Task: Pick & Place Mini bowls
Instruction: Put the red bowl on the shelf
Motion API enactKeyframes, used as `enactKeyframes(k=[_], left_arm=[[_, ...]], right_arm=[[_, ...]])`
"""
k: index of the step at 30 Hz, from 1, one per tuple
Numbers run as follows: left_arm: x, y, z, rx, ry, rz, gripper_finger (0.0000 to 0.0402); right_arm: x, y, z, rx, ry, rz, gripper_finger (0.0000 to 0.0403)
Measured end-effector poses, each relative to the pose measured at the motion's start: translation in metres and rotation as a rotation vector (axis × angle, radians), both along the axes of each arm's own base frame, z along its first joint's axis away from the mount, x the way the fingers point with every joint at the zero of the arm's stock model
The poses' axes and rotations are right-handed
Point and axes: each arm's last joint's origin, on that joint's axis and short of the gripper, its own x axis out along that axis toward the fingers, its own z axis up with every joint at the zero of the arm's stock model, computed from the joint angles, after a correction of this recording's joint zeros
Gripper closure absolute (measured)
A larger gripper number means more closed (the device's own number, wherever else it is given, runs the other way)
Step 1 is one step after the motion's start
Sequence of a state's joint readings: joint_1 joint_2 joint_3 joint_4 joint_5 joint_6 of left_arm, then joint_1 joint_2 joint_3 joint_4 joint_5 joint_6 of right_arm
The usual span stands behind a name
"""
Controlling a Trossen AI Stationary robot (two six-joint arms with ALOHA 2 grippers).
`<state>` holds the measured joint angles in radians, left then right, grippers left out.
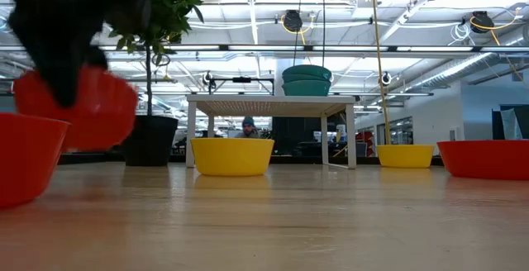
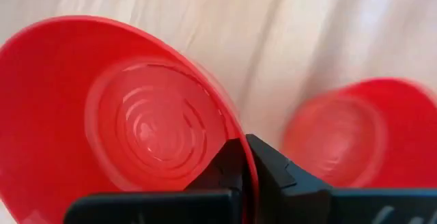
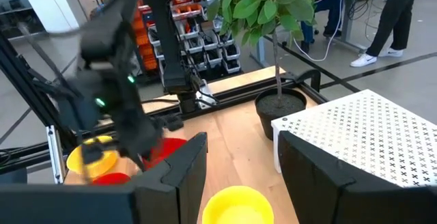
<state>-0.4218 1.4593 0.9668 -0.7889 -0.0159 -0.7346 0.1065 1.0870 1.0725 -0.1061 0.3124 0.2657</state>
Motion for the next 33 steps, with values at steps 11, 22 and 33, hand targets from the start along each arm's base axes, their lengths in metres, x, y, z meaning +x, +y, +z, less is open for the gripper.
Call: enactKeyframes(k=[11, 22, 33], left_arm=[[0.034, 0.02, 0.094, 0.324, -0.287, -0.135, 0.0396], [0.07, 0.119, 0.098, 0.358, -0.227, 0.165, 0.0394], [0.115, 0.187, 0.081, 0.492, -0.093, 0.087, 0.0393]], right_arm=[[0.0, 0.0, -0.002, -0.028, 0.03, 0.006, 0.0236], [-0.001, -0.001, -0.005, -0.04, 0.064, 0.006, 0.0236], [-0.001, -0.001, -0.005, -0.079, 0.072, 0.014, 0.0236]])
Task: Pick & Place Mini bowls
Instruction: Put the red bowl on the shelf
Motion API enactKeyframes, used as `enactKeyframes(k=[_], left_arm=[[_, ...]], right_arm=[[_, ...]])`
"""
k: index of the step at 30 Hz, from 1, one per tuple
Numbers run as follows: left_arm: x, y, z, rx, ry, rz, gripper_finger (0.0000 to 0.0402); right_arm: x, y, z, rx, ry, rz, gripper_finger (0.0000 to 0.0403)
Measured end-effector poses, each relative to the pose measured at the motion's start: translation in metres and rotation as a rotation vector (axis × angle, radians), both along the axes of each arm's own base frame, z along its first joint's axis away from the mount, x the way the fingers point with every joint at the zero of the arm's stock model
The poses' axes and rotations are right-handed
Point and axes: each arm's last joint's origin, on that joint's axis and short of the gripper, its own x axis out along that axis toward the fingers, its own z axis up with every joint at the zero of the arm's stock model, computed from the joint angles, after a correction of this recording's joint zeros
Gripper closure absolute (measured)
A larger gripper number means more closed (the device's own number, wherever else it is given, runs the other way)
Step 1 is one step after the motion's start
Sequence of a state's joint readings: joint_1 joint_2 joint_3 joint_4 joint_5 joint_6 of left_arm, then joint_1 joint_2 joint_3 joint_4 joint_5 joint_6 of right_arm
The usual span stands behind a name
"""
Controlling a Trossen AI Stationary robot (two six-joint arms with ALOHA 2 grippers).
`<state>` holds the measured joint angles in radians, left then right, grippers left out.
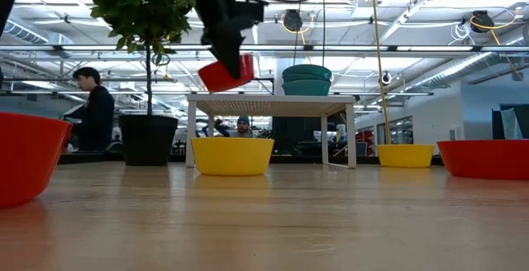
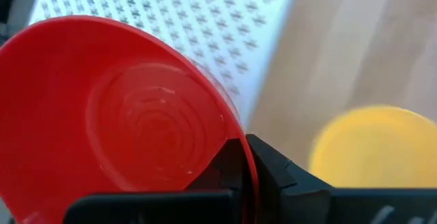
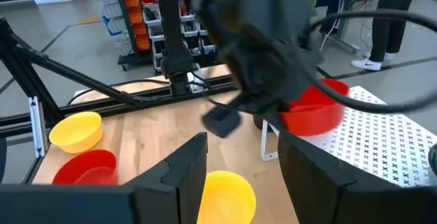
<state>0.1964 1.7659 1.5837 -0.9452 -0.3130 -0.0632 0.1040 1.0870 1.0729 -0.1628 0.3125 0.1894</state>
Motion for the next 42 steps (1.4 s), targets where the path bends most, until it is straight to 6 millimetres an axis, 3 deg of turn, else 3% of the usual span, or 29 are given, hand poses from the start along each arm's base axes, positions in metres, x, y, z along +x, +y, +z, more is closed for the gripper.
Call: enactKeyframes(k=[12, 23, 28, 33, 42], left_arm=[[0.005, 0.057, -0.023, 0.078, 0.108, 0.024, 0.0396], [0.006, 0.08, -0.019, 0.162, 0.054, 0.041, 0.0351], [0.008, 0.086, -0.016, 0.214, 0.029, 0.037, 0.0325], [0.007, 0.086, -0.016, 0.222, 0.04, 0.04, 0.0273], [0.006, 0.075, -0.003, 0.344, 0.058, 0.089, 0.0203]], right_arm=[[0.0, 0.0, -0.001, -0.001, 0.007, 0.0, 0.0236], [0.0, 0.0, -0.001, -0.001, 0.007, -0.001, 0.0236], [0.0, 0.0, -0.001, 0.0, 0.007, -0.002, 0.0236], [0.0, 0.0, -0.001, 0.005, 0.005, -0.005, 0.0236], [0.0, 0.0, -0.001, 0.005, 0.005, -0.006, 0.0236]])
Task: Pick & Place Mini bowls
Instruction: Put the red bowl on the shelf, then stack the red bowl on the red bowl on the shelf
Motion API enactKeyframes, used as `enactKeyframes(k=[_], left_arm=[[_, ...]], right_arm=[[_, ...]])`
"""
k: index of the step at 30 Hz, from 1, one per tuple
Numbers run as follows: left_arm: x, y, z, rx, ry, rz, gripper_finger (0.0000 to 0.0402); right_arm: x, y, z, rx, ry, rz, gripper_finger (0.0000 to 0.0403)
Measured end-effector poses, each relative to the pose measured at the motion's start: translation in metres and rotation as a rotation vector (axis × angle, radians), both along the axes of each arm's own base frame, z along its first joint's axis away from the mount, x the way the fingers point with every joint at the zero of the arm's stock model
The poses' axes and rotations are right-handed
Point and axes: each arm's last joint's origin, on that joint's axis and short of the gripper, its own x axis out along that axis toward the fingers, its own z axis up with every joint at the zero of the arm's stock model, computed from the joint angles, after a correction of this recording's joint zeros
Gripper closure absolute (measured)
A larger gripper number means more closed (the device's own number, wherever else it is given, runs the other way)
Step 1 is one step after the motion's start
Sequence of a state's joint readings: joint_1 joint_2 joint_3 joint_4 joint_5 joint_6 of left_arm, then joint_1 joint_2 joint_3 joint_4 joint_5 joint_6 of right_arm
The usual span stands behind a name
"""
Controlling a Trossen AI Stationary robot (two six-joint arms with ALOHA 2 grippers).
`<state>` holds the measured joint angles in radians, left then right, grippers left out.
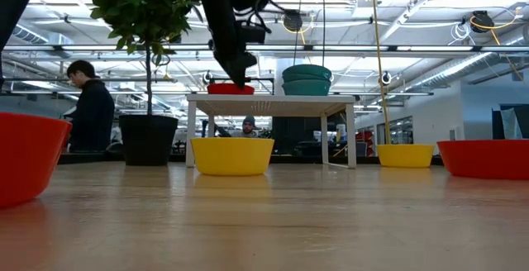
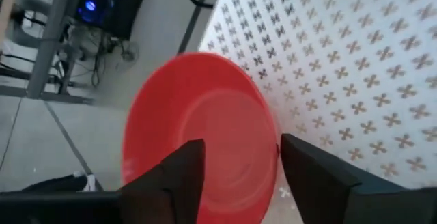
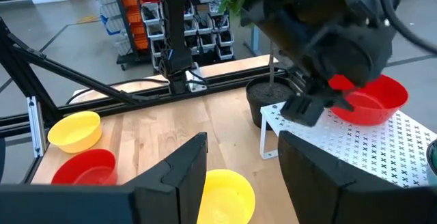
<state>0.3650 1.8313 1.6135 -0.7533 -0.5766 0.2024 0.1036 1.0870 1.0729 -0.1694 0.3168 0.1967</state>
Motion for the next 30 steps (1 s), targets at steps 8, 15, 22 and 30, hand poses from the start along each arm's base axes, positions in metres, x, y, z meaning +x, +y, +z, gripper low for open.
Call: enactKeyframes(k=[8, 15, 22, 30], left_arm=[[-0.008, -0.052, 0.042, -0.06, -0.208, -0.065, 0.0208], [-0.018, -0.124, 0.073, -0.405, -0.435, -0.259, 0.0222], [-0.033, -0.197, 0.055, -0.671, -0.231, -0.28, 0.0222], [-0.047, -0.286, 0.032, -0.958, -0.113, -0.126, 0.0222]], right_arm=[[0.0, 0.0, 0.0, 0.0, 0.0, -0.001, 0.0236], [0.0, 0.0, 0.0, 0.001, 0.0, 0.0, 0.0236], [0.0, 0.0, 0.0, 0.025, -0.005, -0.006, 0.0236], [0.0, 0.0, 0.0, 0.004, 0.0, 0.005, 0.0236]])
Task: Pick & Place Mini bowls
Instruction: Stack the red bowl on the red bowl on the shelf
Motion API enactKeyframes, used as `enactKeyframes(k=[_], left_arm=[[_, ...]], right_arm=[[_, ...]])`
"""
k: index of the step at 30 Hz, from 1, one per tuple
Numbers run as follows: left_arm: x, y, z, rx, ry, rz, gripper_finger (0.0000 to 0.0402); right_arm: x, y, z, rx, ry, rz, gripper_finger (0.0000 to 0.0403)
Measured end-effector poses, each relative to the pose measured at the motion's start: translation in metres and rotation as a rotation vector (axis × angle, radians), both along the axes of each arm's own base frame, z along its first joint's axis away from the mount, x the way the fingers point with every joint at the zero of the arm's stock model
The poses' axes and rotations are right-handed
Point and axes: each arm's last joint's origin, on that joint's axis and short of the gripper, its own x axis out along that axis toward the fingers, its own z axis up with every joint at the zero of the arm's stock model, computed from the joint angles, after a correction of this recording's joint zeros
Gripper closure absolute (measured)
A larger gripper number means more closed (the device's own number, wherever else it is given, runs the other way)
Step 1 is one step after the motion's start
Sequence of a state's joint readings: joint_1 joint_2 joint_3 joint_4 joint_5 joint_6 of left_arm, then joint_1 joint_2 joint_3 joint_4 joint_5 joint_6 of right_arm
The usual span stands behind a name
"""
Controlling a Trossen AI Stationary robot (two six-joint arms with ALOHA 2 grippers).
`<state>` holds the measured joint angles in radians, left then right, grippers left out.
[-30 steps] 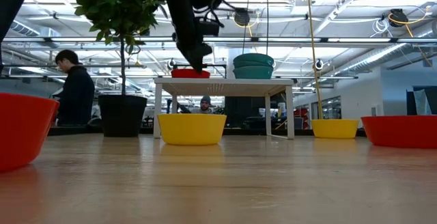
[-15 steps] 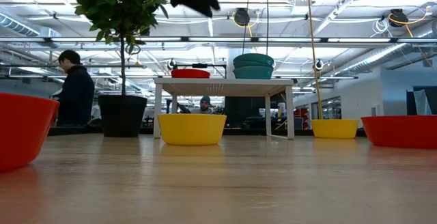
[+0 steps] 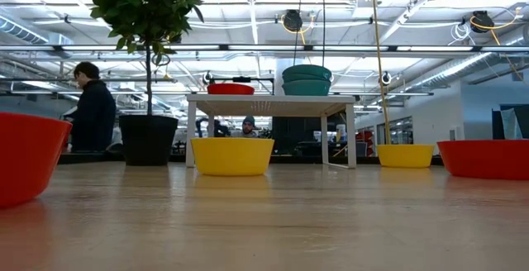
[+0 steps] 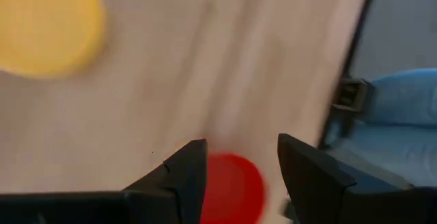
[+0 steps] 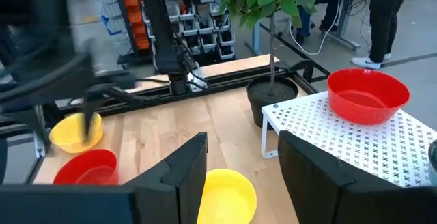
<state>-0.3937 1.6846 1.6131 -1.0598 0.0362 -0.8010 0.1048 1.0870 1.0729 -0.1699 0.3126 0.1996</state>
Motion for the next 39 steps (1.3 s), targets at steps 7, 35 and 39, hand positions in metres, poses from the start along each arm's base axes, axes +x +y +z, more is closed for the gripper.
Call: enactKeyframes(k=[7, 35, 39], left_arm=[[-0.008, -0.062, -0.034, -0.071, 0.149, 0.157, 0.0222], [0.013, -0.101, -0.143, 0.094, 0.405, 0.22, 0.0387], [0.013, -0.1, -0.14, 0.066, 0.421, 0.204, 0.0386]], right_arm=[[0.0, 0.003, 0.0, 0.03, 0.001, 0.081, 0.0236], [-0.006, 0.033, -0.007, 0.102, 0.076, 0.251, 0.0236], [-0.007, 0.035, -0.008, 0.105, 0.089, 0.26, 0.0236]])
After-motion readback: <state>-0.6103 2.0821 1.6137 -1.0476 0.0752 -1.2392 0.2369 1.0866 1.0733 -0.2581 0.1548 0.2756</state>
